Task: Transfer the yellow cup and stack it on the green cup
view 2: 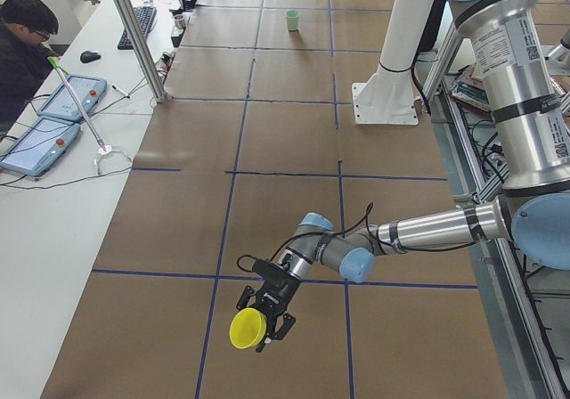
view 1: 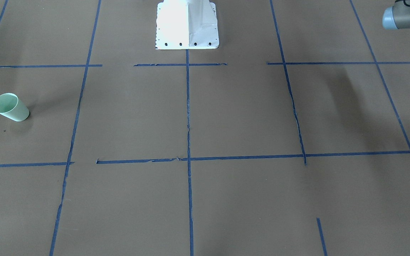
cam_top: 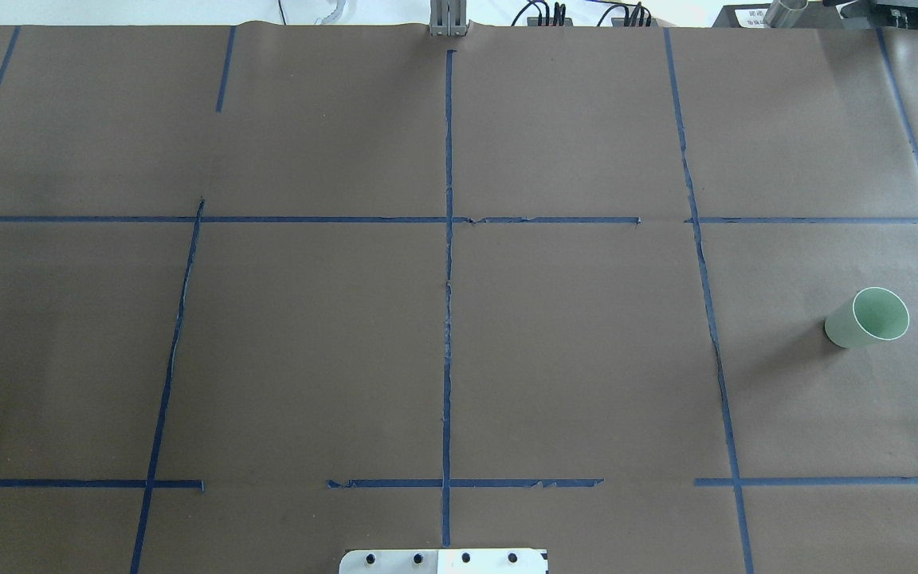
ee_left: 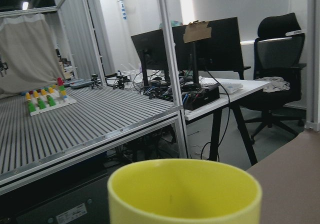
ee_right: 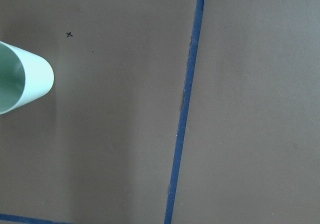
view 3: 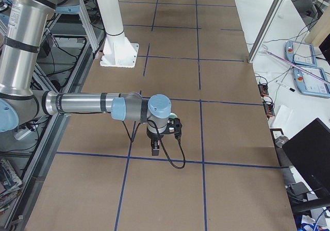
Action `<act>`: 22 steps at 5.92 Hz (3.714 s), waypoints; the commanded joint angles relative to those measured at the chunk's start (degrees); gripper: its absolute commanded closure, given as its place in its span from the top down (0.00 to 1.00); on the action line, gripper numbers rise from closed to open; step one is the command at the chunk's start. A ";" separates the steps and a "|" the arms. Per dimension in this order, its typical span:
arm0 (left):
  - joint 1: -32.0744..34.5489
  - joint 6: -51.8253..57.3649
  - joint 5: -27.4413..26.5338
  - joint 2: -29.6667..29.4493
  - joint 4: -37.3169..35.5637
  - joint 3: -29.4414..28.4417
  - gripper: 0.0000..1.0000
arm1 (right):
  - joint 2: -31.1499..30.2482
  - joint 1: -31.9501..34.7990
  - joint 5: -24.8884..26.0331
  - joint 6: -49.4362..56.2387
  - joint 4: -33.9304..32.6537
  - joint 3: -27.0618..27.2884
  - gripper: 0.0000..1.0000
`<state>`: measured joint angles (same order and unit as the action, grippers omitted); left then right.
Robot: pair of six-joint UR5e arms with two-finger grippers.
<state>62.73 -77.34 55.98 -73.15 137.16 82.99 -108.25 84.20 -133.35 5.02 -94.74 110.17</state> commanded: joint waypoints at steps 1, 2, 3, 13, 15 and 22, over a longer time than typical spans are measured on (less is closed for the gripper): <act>11.57 22.04 16.42 -4.27 14.40 -3.62 0.71 | 0.06 0.00 -0.06 -0.01 0.00 0.04 1.00; 17.37 32.76 29.06 -5.06 23.06 -3.62 0.72 | 0.06 0.00 -0.06 -0.01 0.00 0.04 1.00; 22.39 38.26 43.72 -6.03 29.50 -3.45 0.71 | 0.06 0.00 -0.06 -0.01 0.00 -0.04 1.00; -7.39 32.42 19.87 -34.66 24.78 5.61 0.53 | 15.86 -3.94 -8.06 -13.95 -0.18 1.89 1.00; -21.44 32.42 -1.03 -45.27 10.74 5.61 0.53 | 24.19 -8.58 -8.77 -26.66 -0.35 1.71 1.00; -42.32 13.36 -28.89 -62.80 -10.95 -4.47 0.52 | 57.94 -20.39 -5.16 -46.59 -18.00 -6.62 1.00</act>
<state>22.17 -62.82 28.85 -134.13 126.35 81.05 -54.56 64.30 -138.54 -41.44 -109.83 104.79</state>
